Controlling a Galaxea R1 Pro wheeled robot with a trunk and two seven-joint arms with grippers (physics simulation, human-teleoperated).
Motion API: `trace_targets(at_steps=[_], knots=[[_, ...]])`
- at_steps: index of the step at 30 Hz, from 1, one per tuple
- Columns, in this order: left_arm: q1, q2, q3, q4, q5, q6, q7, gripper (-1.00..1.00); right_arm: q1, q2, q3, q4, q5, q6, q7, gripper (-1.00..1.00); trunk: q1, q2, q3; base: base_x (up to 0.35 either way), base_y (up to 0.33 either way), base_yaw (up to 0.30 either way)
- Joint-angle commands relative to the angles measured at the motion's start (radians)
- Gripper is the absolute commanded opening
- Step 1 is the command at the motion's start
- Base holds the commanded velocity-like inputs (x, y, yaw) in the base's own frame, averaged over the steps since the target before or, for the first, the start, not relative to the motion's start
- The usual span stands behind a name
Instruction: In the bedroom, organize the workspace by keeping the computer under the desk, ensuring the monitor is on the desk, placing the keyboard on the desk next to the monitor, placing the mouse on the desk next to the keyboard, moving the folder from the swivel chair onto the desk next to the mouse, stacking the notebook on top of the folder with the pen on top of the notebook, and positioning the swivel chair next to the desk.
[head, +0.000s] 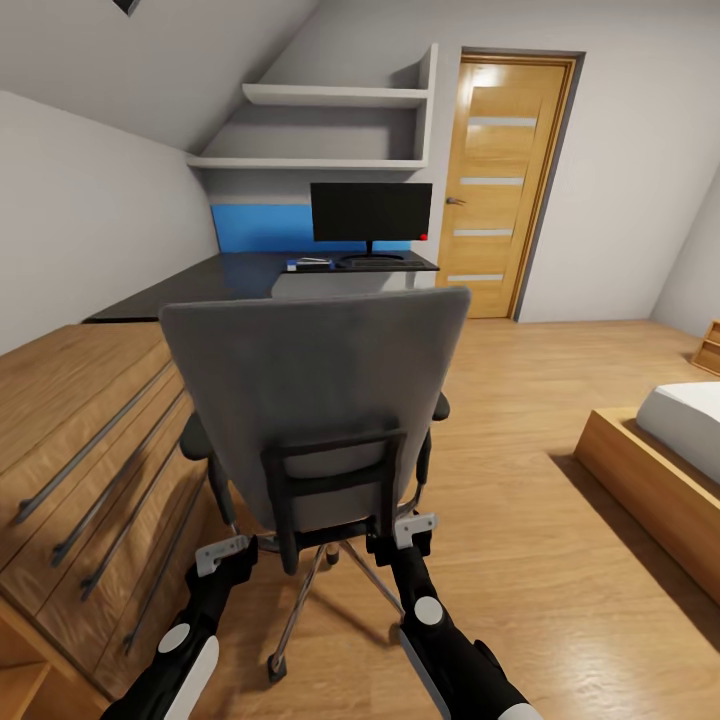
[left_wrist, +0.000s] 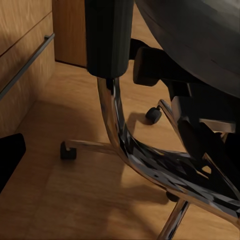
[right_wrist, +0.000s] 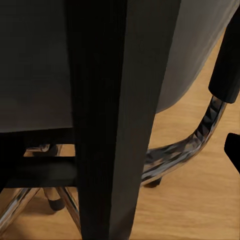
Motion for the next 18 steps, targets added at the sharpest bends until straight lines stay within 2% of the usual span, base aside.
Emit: trace_targets(at_steps=[1, 7, 18], knots=[[-0.001, 0.002, -0.006, 0.0, 0.009, -0.005, 0.008, 1.0, -0.001, 0.0, 0.002, 0.001, 0.005, -0.001, -0.008, 1.0, 0.0, 0.0, -0.001, 0.008, 0.0, 0.0], [-0.001, 0.002, -0.006, 0.0, 0.009, -0.005, 0.009, 1.0, -0.001, 0.0, 0.002, 0.002, 0.005, -0.001, -0.008, 1.0, 0.0, 0.0, -0.001, 0.003, -0.035, 0.0], [-0.001, 0.002, -0.006, 0.001, 0.01, -0.005, 0.01, 1.0, -0.001, 0.0, 0.003, 0.002, 0.005, -0.001, -0.008, 1.0, 0.0, 0.0, -0.001, 0.0, -0.145, 0.0]])
